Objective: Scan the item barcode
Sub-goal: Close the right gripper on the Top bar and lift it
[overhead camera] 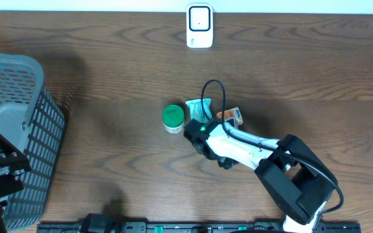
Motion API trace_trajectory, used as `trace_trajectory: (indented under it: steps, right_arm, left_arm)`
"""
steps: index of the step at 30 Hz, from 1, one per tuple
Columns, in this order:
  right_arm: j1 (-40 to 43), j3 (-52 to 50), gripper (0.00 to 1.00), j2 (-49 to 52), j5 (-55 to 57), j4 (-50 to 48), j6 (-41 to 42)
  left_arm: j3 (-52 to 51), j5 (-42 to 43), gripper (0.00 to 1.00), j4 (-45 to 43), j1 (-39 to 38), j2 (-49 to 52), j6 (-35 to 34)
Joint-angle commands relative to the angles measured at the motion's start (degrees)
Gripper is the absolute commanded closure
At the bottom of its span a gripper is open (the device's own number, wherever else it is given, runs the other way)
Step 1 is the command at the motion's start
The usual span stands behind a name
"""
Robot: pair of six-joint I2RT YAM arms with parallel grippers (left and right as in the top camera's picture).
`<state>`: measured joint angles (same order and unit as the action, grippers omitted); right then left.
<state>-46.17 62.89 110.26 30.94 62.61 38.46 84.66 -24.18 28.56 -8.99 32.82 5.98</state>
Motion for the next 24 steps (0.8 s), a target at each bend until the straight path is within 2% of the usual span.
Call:
trace_trajectory:
  steps: [1,6,8,10,11,12,13,14,18,24]
  right_arm:
    - [0.2,4.6,0.99,0.7,1.2,2.3,-2.1]
    - [0.0,12.9,0.99,-0.1,-1.7,8.8,-5.4]
    - [0.0,16.1,0.99,-1.0,-7.0,9.0,-10.1]
    - [0.4,19.1,0.99,-2.4,-14.1,8.3,-11.1]
    - [0.7,19.5,0.76,-2.7,-15.3,7.6,-11.1]
    - [0.8,19.4,0.60,-2.7,-15.0,7.3,-11.1]
    - [0.9,19.2,0.26,-2.7,-13.8,7.2,-10.3]
    - [0.9,18.7,0.16,-2.4,-12.0,7.2,-8.6]
    - [0.7,14.8,0.07,-1.7,-6.3,7.0,-2.9]
    - [0.9,8.0,0.04,-0.2,-3.9,2.4,-0.5]
  left_arm:
    - [-0.1,-0.3,0.10,0.1,0.3,-0.5,-0.5]
    - [-0.5,-0.3,0.10,0.0,0.3,-0.5,-0.5]
    - [-1.2,-0.3,0.10,-0.2,0.3,-0.5,-0.5]
    - [-2.2,-0.3,0.10,-0.9,0.3,-0.5,-0.5]
    - [-2.7,-0.3,0.10,-1.5,0.3,-0.5,-0.5]
    - [-3.0,-0.3,0.10,-1.8,0.3,-0.5,-0.5]
    - [-3.3,-0.3,0.10,-2.1,0.3,-0.5,-0.5]
    - [-3.6,-0.3,0.10,-2.3,0.3,-0.5,-0.5]
    - [-3.7,-0.3,0.10,-2.4,0.3,-0.5,-0.5]
    - [-3.7,-0.3,0.10,-2.3,0.3,-0.6,-0.5]
